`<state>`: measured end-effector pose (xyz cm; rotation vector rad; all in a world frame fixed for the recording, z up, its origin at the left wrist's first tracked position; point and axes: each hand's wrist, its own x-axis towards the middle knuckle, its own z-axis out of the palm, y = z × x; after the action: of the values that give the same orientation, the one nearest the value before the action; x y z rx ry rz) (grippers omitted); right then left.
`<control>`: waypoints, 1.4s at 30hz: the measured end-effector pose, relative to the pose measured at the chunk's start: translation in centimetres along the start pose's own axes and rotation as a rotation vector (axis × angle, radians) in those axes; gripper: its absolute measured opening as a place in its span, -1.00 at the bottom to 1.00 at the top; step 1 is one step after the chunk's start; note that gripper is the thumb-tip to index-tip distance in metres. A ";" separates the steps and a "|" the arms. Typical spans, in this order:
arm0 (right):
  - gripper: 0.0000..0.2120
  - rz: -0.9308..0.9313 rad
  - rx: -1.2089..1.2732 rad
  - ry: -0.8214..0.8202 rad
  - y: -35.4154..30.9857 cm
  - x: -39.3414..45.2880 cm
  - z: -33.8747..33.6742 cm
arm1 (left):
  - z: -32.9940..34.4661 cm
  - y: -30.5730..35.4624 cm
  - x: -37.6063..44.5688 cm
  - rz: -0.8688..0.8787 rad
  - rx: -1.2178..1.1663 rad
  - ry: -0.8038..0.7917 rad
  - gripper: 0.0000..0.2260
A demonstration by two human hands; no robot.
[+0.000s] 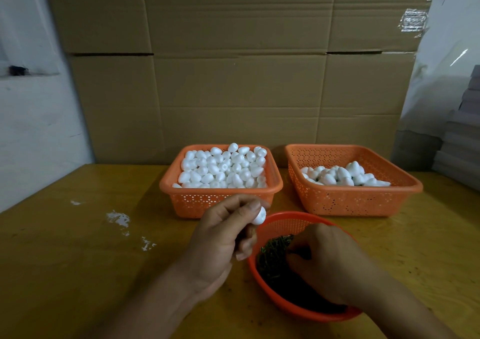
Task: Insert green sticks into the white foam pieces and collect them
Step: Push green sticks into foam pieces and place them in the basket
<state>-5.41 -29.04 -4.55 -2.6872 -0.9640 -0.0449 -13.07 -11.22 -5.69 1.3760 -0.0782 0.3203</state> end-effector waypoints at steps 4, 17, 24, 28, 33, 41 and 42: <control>-0.79 -0.097 0.050 0.123 0.4 0.1 0.0 | 0.1 0.3 -0.1 -0.066 -0.107 -0.033 -0.83; -0.90 -0.175 1.065 0.271 -0.3 -0.4 -1.2 | 0.0 0.3 0.0 -0.143 -0.186 -0.078 -0.77; -0.83 -0.307 1.133 0.267 -1.3 -0.9 -1.2 | 0.3 0.7 -0.3 -0.156 -0.185 -0.072 -0.77; -0.82 -0.347 1.191 0.257 -1.4 -0.8 -0.8 | 0.6 0.8 -0.3 -0.162 -0.196 -0.055 -0.78; -0.70 -0.357 1.119 0.243 -1.5 -1.0 -0.8 | 0.5 0.7 -0.4 -0.153 -0.185 -0.067 -0.75; -0.90 -0.288 1.091 0.190 -1.6 -1.1 -0.8 | 0.4 0.6 -0.3 -0.144 -0.190 -0.091 -0.76; -0.91 -0.291 1.080 0.191 -1.6 -1.1 -0.9 | 0.3 0.6 -0.3 -0.144 -0.191 -0.093 -0.77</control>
<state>-7.21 -28.80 -3.47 -1.5261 -0.9297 0.1240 -13.43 -11.51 -5.12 1.1994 -0.0836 0.1250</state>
